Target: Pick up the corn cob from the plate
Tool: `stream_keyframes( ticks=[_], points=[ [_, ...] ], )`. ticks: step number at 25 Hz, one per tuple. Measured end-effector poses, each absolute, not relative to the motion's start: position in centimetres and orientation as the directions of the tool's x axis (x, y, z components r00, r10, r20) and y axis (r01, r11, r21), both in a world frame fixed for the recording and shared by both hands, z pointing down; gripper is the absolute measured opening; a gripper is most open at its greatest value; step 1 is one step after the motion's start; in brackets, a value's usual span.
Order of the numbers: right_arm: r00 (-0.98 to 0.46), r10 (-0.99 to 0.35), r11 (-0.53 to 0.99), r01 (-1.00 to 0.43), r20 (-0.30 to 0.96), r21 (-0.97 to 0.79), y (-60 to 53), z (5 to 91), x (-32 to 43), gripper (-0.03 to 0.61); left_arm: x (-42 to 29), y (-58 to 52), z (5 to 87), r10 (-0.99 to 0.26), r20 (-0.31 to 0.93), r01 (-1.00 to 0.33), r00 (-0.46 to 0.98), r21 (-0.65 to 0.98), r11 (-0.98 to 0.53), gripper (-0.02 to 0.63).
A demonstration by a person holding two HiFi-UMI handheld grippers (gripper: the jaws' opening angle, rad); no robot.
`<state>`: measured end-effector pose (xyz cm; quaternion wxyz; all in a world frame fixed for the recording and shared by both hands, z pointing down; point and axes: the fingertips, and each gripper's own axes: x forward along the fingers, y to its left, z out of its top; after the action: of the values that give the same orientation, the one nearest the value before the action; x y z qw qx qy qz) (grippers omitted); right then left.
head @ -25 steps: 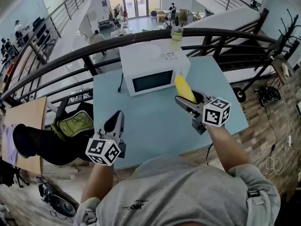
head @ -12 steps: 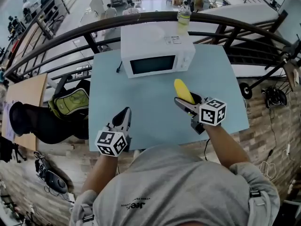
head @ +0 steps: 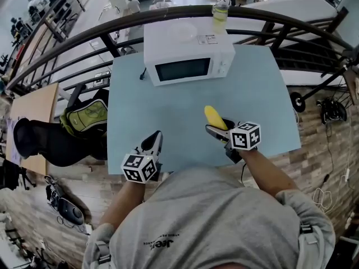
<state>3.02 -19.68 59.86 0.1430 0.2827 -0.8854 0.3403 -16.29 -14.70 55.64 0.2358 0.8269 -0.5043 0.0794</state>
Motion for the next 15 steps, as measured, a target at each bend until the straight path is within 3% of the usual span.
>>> stream_keyframes(
  ticks=[15],
  points=[
    [-0.791, -0.408, 0.558, -0.611, 0.456, -0.561, -19.3, 61.4, 3.3, 0.278, -16.7, -14.9, 56.2, -0.783, 0.392, -0.873, 0.483, 0.286, -0.396, 0.008]
  ],
)
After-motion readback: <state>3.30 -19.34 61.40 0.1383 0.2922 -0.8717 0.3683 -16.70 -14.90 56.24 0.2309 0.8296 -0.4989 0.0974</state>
